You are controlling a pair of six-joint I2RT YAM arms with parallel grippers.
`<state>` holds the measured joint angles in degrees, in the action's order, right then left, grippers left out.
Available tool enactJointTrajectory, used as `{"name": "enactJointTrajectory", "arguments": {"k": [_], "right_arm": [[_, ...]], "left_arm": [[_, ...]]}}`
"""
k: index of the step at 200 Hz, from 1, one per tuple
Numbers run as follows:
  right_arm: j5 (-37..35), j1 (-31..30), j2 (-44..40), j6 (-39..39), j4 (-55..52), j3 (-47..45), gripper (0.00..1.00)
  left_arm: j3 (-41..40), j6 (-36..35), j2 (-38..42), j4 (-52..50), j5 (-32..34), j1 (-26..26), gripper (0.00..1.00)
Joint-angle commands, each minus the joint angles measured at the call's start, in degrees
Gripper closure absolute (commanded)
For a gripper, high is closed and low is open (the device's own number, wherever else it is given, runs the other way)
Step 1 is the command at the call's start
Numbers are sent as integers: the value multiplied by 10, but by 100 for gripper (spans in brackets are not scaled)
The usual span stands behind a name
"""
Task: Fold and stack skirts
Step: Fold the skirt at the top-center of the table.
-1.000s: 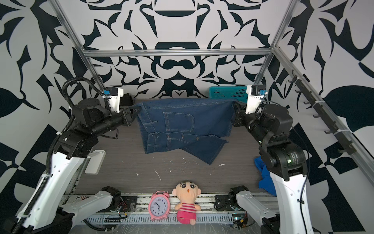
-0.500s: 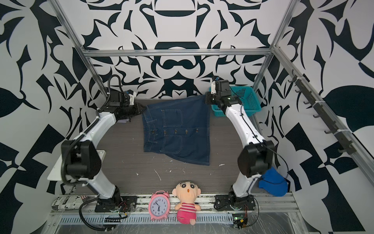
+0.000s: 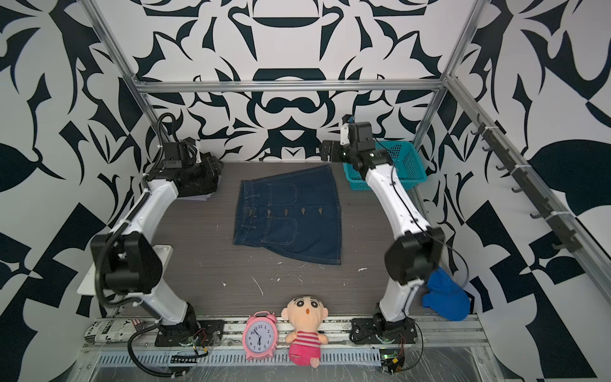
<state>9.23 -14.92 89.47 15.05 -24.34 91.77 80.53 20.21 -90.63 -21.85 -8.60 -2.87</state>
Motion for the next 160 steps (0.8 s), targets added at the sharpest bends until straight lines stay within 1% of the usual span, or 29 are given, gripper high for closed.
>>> {"name": "enactJointTrajectory", "arguments": {"k": [1,15,30,39,51,64,85,102,117,131,145,160], "right_arm": [[-4,-20,-143,47,113,-217,5],[-7,-50,-211,16,114,-329,8],[-31,-81,-251,-15,66,-400,12],[-42,-89,-259,-4,26,-427,17],[-49,-90,-259,47,-9,-462,21],[-30,-90,-261,109,-17,-510,24],[-1,-87,-282,172,-6,-574,24],[14,-83,-295,179,0,-602,24],[41,-70,-285,179,13,-625,21],[64,-54,-265,176,30,-639,20],[69,-41,-246,164,42,-641,20],[81,-38,-229,156,61,-640,19]], "left_arm": [[-117,50,61,-56,36,-39,24],[-172,55,98,-85,43,-75,27],[-215,75,120,-118,51,-118,32],[-232,102,124,-139,53,-138,33],[-255,134,124,-161,63,-159,33],[-289,165,124,-158,54,-162,33],[-338,183,131,-120,36,-162,34],[-377,193,128,-65,15,-162,37],[-384,187,108,-40,0,-163,39],[-384,182,94,-39,9,-163,41],[-382,174,89,-39,23,-163,41],[-378,164,92,-37,38,-162,36]]}}
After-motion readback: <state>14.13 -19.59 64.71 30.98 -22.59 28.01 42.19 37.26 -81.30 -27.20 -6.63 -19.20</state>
